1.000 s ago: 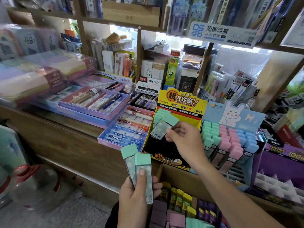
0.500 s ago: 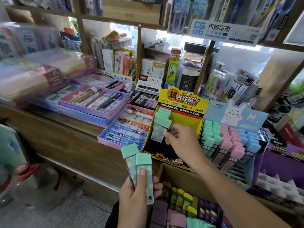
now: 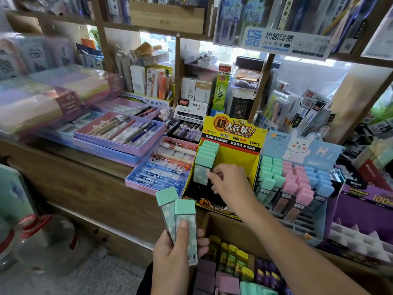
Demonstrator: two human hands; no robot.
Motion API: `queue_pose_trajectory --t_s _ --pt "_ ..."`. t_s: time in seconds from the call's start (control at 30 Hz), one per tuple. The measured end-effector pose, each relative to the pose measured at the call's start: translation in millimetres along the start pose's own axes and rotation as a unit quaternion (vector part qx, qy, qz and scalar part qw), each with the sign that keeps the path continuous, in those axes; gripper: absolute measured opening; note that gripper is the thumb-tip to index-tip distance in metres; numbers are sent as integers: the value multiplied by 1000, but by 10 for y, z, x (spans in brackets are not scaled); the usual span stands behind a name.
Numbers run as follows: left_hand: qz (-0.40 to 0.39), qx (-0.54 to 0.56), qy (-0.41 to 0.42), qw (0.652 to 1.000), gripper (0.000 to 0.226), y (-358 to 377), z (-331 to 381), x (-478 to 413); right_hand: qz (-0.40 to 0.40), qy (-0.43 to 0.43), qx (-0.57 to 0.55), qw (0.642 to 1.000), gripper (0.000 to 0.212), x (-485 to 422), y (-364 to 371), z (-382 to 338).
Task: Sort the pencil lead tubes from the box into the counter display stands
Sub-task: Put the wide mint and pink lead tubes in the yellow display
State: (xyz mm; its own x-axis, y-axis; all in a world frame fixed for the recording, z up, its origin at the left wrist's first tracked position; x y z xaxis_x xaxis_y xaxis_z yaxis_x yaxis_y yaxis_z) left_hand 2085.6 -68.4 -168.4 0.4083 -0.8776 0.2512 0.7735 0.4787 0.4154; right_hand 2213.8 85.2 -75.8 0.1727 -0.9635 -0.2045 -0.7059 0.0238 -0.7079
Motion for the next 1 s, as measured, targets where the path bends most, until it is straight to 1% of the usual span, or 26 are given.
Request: queue_pose_trajectory --t_s 0.1,0.17,0.23,0.33,0.43,0.57,0.67,0.77,0.83,0.9,1.0 --pt "-5 8 2 1000 23 13 10 14 15 11 -34 999 12 68 -50 47" --pt "-11 7 8 1000 29 21 19 18 16 17 -64 998 9 135 -85 64" --pt "-13 4 13 1000 35 30 25 21 0 20 -105 994 12 216 -105 61" --pt "-20 0 22 1000 33 44 35 28 -33 23 -156 987 18 358 -105 31" --pt "-31 -11 31 999 28 51 44 39 -74 26 -195 978 14 493 -73 -11" --pt "-30 -24 42 998 37 33 71 51 -143 33 -247 958 12 648 32 -58" --pt "-32 -25 47 998 38 40 86 53 -185 51 -296 936 13 733 125 -67" --pt "-34 -20 38 998 37 67 90 62 -184 66 -301 933 15 750 141 -37" --pt "-27 -19 31 999 30 51 90 60 -174 68 -304 934 17 728 108 -21" --pt "-13 0 8 1000 21 14 60 43 -147 69 -309 937 18 675 23 -5" --pt "2 24 -13 1000 30 -42 -9 -2 -86 66 -323 940 11 561 -173 11"
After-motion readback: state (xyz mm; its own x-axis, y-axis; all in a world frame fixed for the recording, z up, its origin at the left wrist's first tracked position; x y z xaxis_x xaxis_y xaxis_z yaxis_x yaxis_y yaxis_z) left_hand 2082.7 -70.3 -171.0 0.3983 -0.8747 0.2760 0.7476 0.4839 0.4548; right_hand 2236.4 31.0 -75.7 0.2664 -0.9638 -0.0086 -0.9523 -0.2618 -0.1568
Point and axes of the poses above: each hand's wrist, its own x-axis away from the middle knuckle, its own y-axis out of the palm, z = x × y, the point moved 7 cm from there along -x, towards the middle knuckle, and after that the axes turned 1 degree about y, right-handed, at the moved point
